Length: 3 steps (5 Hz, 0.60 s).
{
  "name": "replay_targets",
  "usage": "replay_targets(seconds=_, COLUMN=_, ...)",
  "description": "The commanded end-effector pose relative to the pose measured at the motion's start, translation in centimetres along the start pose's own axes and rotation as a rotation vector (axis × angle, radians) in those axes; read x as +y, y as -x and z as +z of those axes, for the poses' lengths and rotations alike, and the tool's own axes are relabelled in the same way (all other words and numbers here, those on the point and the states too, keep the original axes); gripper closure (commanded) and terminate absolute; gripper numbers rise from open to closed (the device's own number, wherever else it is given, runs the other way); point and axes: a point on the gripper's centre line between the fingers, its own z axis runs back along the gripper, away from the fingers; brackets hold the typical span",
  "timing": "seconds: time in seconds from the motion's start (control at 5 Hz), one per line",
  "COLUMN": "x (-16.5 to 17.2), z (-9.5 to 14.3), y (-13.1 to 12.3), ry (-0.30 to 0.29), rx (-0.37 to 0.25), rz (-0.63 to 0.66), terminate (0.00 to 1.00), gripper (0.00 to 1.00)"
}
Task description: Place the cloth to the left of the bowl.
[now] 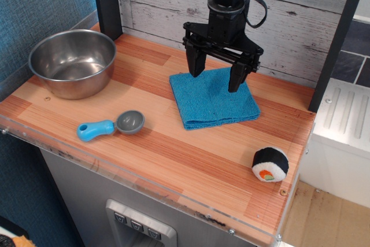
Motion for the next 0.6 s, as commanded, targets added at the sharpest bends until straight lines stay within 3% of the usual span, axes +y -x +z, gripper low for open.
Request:
replay_targets(seconds=0.0, x=0.8, z=-2.3, y=-0.4, ry=0.028, rx=0.002, rz=0.017, terminate=0.0, gripper=0.0)
replay_targets(seconds=0.4, x=1.8, z=-3.4, y=0.0, ry=0.025, rx=-0.005, rz=0.056, terminate=0.0, gripper=0.0)
